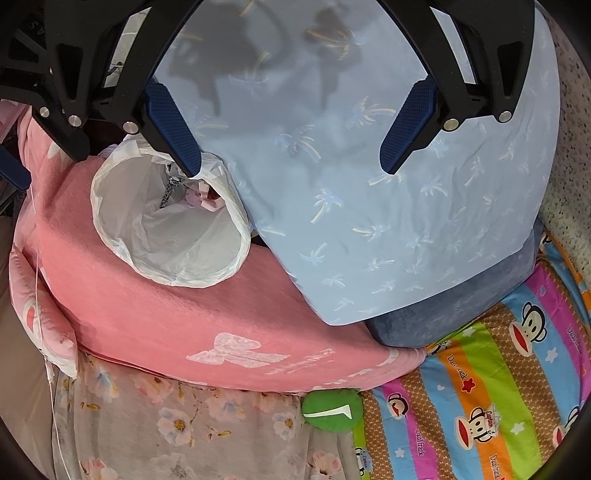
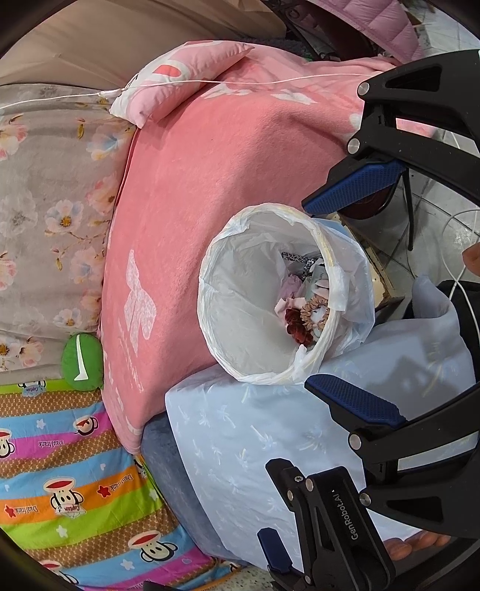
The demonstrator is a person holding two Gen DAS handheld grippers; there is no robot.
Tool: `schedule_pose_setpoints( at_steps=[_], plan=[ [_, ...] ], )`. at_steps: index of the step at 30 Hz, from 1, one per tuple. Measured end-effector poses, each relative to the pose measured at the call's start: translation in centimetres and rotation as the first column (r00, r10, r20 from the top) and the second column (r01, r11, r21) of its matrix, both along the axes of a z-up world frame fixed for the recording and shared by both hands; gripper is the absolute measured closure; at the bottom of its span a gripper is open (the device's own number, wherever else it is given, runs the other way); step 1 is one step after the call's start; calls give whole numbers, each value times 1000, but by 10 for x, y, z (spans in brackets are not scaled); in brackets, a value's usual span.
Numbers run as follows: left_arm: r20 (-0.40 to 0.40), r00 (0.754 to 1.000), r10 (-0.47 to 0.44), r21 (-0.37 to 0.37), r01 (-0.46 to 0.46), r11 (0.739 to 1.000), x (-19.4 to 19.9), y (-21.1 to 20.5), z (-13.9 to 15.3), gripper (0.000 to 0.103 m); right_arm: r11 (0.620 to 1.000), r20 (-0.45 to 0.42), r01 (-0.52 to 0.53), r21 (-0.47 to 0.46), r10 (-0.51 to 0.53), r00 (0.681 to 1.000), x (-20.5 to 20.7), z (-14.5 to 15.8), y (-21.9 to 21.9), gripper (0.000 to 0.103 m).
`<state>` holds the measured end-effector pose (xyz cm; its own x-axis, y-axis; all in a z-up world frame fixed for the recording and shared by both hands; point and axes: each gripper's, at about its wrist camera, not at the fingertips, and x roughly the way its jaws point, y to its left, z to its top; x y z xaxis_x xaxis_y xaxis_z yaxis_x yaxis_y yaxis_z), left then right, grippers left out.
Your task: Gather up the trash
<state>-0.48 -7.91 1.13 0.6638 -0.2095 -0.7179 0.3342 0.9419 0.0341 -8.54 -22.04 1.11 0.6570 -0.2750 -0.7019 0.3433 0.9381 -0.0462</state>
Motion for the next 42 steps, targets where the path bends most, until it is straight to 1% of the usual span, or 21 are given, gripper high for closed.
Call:
schedule_pose_setpoints(
  at_steps=[20,42],
  plan=[
    [-16,1000,1,-1,-1,1000,2,1,-1,10,1000,11,10,7,-10,1000,-1,3,-2,18],
    [3,1000,8,-16,-8,1000,-6,6,8,10,1000,39,8,11,-8,999,-10,11,3,18]
  ],
)
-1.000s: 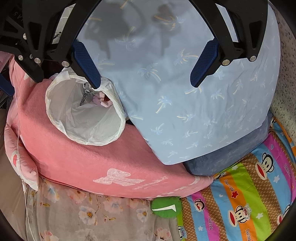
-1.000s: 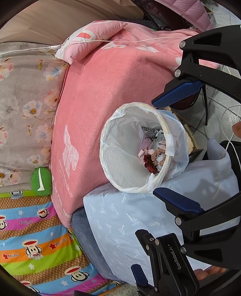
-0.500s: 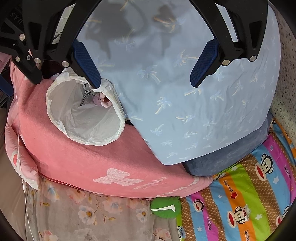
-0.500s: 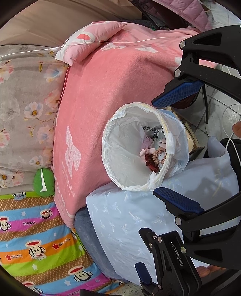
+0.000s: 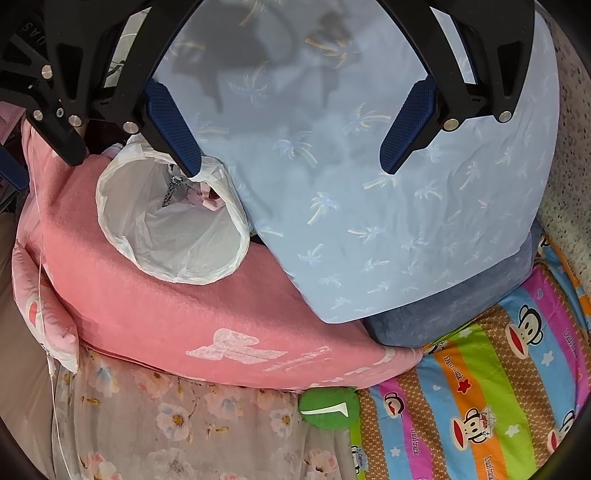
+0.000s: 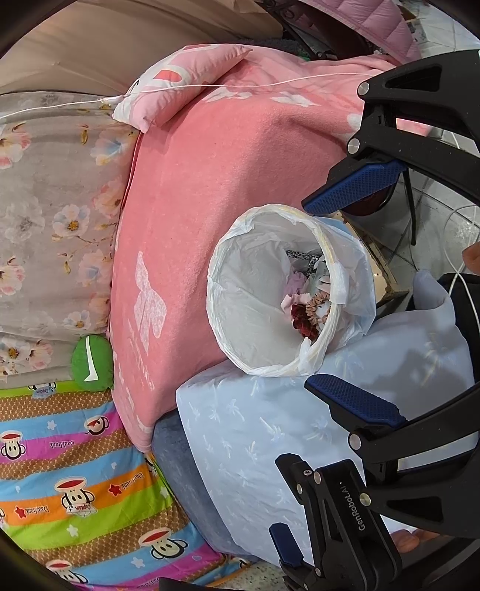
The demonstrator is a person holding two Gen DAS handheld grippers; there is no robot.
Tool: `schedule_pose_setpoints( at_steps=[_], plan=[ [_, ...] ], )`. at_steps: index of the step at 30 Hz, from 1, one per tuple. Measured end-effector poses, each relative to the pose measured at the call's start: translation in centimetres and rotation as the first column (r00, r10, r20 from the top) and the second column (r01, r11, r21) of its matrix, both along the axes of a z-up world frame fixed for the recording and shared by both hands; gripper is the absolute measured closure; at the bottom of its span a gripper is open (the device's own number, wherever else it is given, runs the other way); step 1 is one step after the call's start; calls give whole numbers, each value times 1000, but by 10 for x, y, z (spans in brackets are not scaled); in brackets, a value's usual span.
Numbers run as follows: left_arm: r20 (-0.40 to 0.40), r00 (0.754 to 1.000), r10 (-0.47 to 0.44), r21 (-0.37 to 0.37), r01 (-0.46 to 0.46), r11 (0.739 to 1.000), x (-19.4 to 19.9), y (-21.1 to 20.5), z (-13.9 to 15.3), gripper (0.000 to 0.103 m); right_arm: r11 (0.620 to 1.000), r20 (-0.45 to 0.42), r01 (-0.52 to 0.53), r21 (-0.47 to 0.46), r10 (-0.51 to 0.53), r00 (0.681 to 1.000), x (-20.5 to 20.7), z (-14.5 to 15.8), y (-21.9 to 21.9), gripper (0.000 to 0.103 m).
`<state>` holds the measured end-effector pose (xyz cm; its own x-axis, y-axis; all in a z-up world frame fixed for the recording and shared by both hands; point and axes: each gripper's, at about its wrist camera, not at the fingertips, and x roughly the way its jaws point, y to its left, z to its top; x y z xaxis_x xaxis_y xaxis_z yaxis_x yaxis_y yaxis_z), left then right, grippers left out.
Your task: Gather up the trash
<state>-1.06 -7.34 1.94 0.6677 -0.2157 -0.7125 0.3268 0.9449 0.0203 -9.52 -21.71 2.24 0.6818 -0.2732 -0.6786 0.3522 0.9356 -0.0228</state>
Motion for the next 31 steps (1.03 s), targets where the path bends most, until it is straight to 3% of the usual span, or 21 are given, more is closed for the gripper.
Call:
schedule_pose_setpoints(
  at_steps=[31],
  plan=[
    [3,1000,-1,-1,1,1000,-2,2,1,10,1000,16,14,-4,-14,1000,-3,7,6,18]
  ],
)
